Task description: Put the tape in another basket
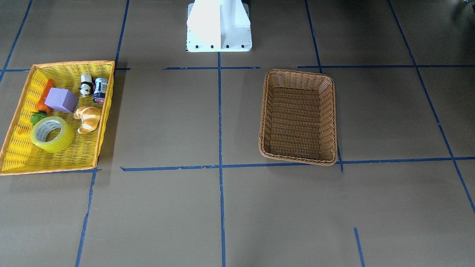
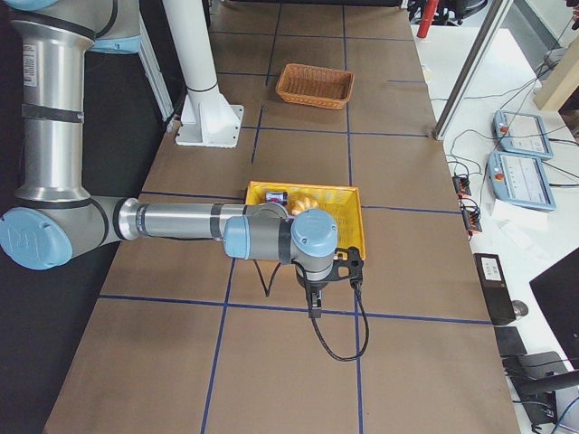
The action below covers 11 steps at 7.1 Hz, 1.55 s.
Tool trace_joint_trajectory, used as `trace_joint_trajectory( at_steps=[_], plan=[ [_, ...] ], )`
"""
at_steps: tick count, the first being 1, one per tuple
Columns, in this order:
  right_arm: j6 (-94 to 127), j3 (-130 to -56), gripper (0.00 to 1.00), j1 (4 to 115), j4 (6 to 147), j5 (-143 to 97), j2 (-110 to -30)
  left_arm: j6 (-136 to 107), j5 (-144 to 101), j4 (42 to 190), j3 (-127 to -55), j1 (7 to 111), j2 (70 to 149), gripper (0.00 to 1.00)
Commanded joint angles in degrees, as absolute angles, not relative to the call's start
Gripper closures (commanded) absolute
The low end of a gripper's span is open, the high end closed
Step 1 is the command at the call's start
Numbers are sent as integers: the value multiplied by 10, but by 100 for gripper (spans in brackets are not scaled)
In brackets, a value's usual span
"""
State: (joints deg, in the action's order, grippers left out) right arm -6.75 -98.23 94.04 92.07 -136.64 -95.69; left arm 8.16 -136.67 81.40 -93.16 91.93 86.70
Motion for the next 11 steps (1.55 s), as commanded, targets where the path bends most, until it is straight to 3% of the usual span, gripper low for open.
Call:
trace_joint_trajectory(
  at_steps=[1,11],
  plan=[
    [-62,-985,0,940,921,-1366,-957,82,-1367,814,-932,920,867,0],
    [-61,-987,0,940,921,-1367,-948,82,-1370,819,-932,920,865,0]
  ],
)
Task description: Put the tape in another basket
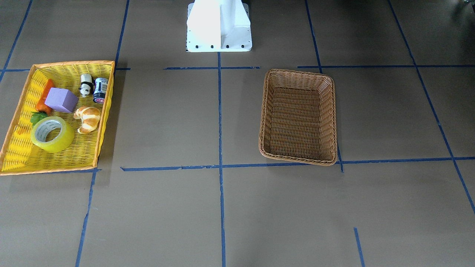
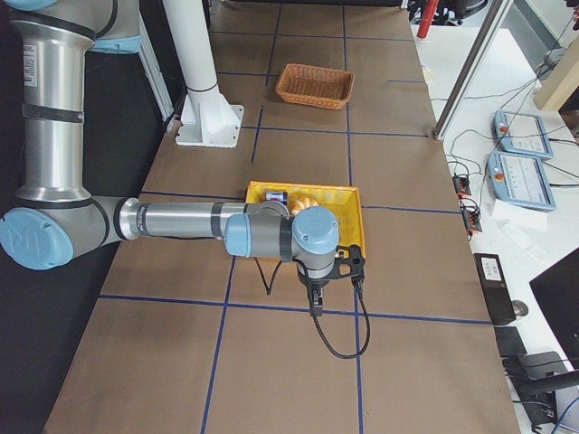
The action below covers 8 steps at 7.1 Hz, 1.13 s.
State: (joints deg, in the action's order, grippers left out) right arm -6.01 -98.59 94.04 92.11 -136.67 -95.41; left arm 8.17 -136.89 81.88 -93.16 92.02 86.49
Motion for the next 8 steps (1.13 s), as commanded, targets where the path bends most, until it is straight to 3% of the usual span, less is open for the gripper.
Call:
trace_joint_trajectory(
  at_steps=[1,8],
  plan=[
    [-61,-987,0,940,920,-1367,-946,82,-1370,819,-932,920,865,0],
    [-64,-980,0,940,922,-1368,-918,82,-1373,819,-942,920,864,0]
  ],
)
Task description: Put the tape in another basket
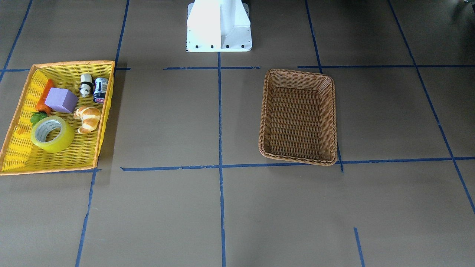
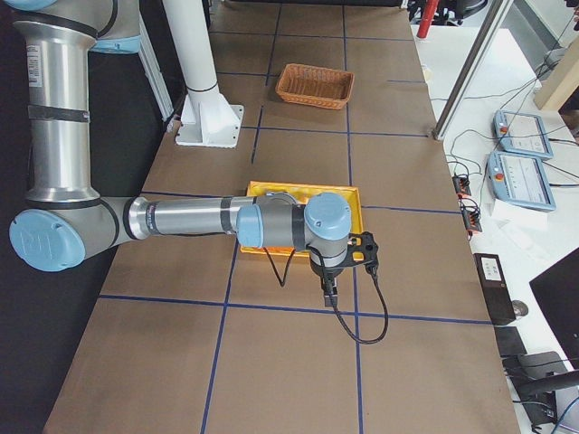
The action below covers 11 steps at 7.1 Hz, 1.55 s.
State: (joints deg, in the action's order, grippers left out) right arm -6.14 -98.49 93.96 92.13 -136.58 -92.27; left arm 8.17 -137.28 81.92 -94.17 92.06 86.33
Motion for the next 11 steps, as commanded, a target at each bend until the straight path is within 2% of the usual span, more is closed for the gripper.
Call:
trace_joint_trajectory(
  at_steps=[1,5,8,11],
  plan=[
    [-60,-984,0,940,921,-1368,-924,82,-1372,819,-941,920,864,0],
    [-1,-1011,0,887,920,-1372,-921,82,-1372,815,-962,924,862,0],
    [263,-1022,0,785,739,-1367,-924,82,-1372,813,-969,924,861,0],
    [357,-1021,0,686,681,-1323,-924,80,-1372,812,-969,924,862,0]
  ],
)
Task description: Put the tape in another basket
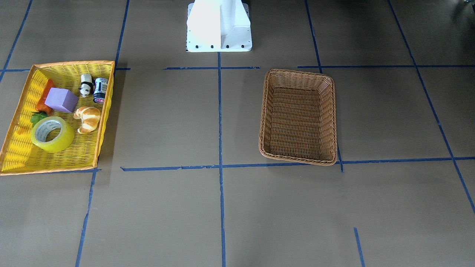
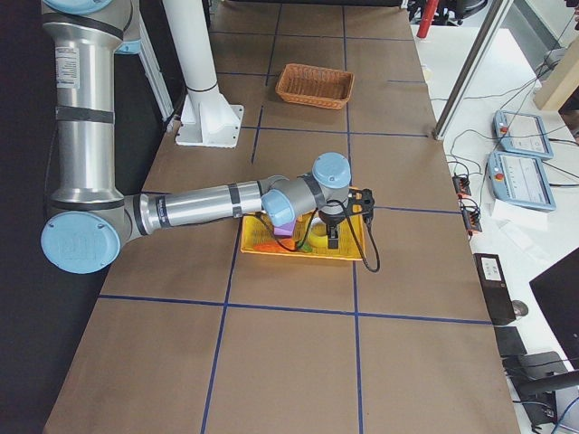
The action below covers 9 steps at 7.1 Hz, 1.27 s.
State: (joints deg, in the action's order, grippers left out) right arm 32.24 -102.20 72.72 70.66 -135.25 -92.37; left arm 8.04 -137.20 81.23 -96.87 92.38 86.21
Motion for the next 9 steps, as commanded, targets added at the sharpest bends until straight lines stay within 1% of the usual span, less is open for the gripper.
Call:
trace_joint_trajectory(
  at_steps=[1,3,6,9],
  plan=[
    [385,-1019,0,646,660,-1285,-924,79,-1372,812,-969,925,862,0],
    [388,-993,0,608,650,-1270,-914,77,-1372,812,-975,924,862,0],
    [383,-941,1,583,649,-1264,-886,76,-1373,812,-976,924,862,0],
    [382,-931,1,581,650,-1265,-885,76,-1373,812,-977,925,863,0]
  ],
)
